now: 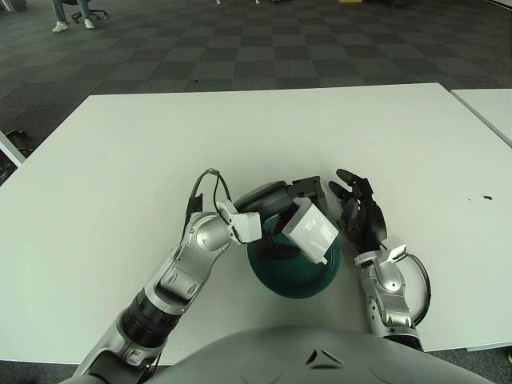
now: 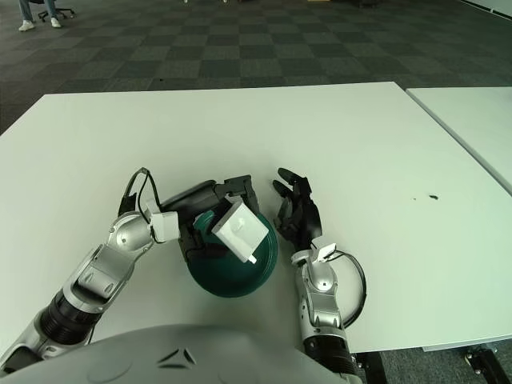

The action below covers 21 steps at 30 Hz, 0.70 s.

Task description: Put the charger into the plate.

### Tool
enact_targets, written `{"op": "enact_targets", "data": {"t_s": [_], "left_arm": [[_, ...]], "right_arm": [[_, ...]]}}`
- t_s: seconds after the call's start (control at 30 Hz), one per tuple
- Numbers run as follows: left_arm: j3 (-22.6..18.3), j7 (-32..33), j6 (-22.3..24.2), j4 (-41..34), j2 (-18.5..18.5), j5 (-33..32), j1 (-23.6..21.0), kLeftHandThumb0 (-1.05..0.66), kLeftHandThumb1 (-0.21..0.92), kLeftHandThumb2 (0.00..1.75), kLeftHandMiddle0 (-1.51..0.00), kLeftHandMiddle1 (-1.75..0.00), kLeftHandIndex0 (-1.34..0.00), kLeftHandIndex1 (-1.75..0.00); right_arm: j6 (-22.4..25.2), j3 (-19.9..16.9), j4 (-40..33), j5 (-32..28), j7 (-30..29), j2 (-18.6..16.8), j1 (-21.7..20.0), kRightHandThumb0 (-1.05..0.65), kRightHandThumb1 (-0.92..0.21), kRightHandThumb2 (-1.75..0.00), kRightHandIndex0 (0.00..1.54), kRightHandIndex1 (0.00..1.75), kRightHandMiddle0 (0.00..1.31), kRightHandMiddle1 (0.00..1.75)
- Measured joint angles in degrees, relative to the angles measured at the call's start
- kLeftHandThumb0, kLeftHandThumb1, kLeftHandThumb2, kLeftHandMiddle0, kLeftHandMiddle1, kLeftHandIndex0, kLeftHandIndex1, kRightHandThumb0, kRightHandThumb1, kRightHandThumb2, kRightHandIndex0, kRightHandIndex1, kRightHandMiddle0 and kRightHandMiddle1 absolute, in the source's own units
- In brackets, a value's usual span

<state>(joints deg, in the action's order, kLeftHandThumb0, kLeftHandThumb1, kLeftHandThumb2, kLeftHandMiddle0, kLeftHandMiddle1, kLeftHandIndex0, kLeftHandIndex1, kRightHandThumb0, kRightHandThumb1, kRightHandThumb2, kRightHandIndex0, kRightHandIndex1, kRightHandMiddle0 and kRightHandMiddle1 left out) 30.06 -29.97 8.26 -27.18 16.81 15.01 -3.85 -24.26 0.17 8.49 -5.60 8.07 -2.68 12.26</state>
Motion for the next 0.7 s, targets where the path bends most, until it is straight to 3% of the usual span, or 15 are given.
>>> {"op": "enact_targets", "data": {"t_s": [0.2,0.33,0.7], "left_arm": [[2.30,-0.90,-0.21,1.35,1.07,2.20,0.40,-0.47,0.33,1.29,-1.12,-1.75,-0.60,-1.75],[2.90,-0.90,-1.14,2.66,1.59,4.34,0.24,-0.47,0.35,1.27,-1.10,-1.75,-0.59,-1.75],[3.60,2.50,-6.88,5.76,1.95,10.08,0.32,-0.46,0.37,1.25,-1.08,-1.75,-0.58,-1.75]], "right_arm": [[-1.69,0.65,-0.81,5.22,-3.69,-0.14,1.11,-0.92,-0.92,-0.86,0.13,1.44,0.00,1.31],[-2.86,1.33,-0.98,8.83,-7.01,-0.33,1.50,-0.91,-0.92,-0.89,0.13,1.45,0.00,1.27],[-1.91,2.97,-2.70,8.82,-7.95,-0.47,2.63,-0.90,-0.92,-0.90,0.09,1.53,0.00,1.31]]}}
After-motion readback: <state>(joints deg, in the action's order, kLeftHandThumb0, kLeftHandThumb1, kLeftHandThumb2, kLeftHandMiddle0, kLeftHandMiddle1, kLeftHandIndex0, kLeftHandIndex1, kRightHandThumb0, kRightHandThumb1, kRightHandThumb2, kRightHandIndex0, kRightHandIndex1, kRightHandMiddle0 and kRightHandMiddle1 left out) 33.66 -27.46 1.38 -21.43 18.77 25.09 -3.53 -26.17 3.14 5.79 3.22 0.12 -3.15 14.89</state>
